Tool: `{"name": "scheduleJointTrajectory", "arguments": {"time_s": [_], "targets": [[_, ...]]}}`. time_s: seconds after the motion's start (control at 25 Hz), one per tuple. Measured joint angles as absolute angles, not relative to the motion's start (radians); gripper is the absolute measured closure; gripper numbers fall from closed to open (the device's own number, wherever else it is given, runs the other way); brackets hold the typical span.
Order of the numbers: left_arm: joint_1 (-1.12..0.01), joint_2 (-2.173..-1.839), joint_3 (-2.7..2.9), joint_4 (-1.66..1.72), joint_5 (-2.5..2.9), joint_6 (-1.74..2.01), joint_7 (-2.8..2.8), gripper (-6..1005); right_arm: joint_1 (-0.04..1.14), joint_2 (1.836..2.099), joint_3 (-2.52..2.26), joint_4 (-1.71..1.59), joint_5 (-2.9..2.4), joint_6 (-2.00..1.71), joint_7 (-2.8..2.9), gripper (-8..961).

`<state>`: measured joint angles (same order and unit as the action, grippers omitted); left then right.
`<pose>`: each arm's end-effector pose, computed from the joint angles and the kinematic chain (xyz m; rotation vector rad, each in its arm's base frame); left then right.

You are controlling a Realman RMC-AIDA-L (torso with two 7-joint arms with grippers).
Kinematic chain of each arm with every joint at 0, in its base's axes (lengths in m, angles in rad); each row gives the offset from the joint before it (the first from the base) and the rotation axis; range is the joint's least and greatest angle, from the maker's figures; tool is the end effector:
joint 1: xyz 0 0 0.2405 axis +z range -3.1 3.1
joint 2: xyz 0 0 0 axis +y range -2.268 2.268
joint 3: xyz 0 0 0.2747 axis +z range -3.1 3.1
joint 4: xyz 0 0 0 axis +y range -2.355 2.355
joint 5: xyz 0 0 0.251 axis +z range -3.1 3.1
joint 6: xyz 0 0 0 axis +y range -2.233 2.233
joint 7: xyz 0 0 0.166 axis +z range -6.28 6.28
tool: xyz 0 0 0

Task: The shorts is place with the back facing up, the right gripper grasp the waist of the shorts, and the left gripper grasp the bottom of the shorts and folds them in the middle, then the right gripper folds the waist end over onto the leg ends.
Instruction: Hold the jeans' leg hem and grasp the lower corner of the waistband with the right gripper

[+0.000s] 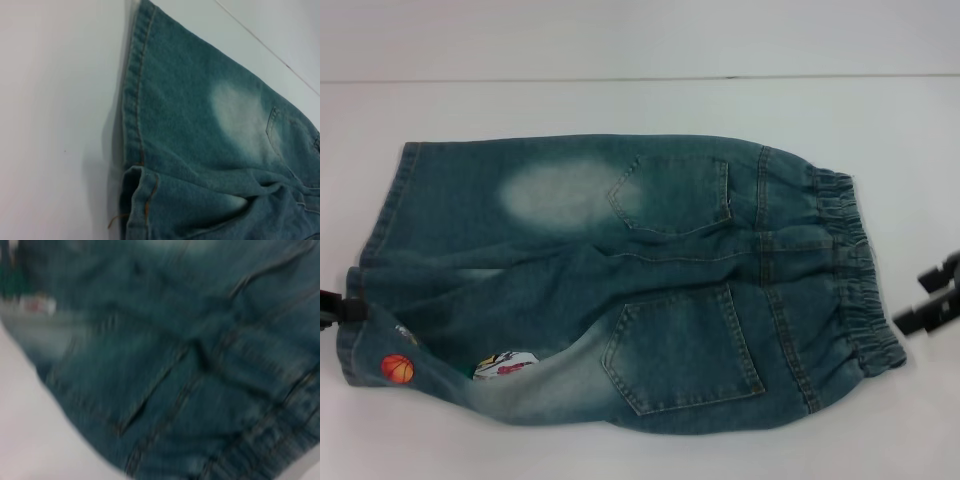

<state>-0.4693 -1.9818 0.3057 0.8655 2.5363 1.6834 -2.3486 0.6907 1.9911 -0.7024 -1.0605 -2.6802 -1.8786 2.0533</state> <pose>-0.3998 0.3331 0.0812 -2.0052 -1.9558 -0.3955 0.2826 0.3921 0.0703 -2.7577 1.1389 -0.3126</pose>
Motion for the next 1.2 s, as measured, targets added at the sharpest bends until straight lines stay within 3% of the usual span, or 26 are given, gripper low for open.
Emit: {"name": "scheduleJointTrajectory", "arguments": {"time_s": [0.56,1.2], "targets": [[-0.455,-1.986,0.303,0.862,2.507,1.683,-2.33,964,0.686,2.02,-0.865,-1.028,-2.769,-1.867,2.0,70],[-0.445,-1.982,0.303,0.862,2.477,1.69,-2.329,964,0.759,2.035,-0.954,-0.875,-2.77,-1.762,2.003,75]]}}
